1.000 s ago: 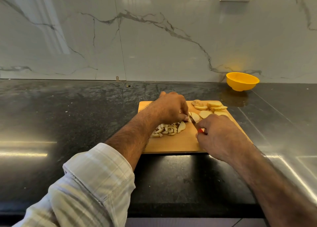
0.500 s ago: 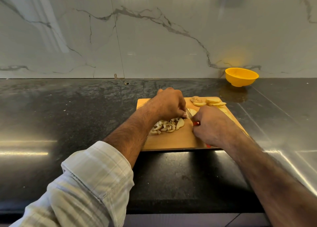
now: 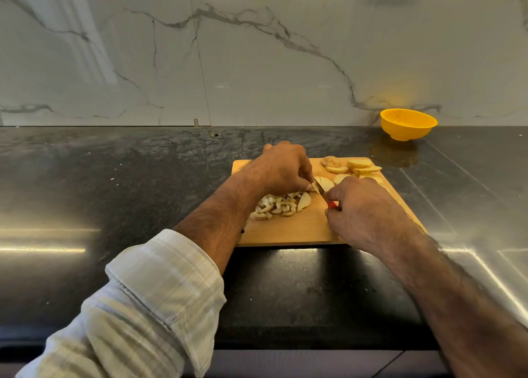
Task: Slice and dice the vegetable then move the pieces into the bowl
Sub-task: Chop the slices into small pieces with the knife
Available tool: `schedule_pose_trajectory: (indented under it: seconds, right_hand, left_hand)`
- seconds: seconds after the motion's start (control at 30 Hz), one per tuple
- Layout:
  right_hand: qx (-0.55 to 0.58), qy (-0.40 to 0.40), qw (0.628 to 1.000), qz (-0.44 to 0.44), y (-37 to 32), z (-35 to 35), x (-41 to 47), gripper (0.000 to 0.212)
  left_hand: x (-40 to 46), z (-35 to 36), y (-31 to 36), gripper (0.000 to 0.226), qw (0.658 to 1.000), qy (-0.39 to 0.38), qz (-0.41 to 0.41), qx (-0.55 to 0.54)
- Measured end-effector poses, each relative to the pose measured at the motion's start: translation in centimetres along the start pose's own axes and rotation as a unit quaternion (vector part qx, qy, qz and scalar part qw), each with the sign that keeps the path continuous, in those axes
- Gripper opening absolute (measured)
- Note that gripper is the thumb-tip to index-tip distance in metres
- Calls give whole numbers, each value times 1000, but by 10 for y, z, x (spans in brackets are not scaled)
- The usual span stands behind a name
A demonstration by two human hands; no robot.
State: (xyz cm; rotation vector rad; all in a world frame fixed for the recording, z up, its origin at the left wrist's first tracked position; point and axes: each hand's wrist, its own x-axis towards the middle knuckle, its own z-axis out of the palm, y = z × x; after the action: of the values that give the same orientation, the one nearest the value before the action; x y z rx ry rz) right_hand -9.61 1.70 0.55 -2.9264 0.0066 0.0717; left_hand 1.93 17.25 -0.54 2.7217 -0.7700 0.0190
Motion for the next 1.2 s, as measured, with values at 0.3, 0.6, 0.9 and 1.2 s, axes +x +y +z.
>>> schedule_pose_trajectory:
  seconds: [0.3, 0.6, 0.9, 1.2]
  right_hand:
    - [42, 0, 999, -17, 6, 0, 21, 38]
    - [52, 35, 998, -30, 32, -2, -9, 31]
    - [78, 32, 995, 48, 46, -2, -24, 39]
    - [52, -4, 998, 28, 42, -5, -14, 41]
  left_hand:
    - [0, -2, 2, 9, 1000, -8, 1, 23]
    - [-4, -4, 9, 13, 999, -4, 12, 33]
    - [5, 4, 22, 50, 995, -95, 36, -8]
    - [7, 8, 21, 34, 999, -19, 37, -26]
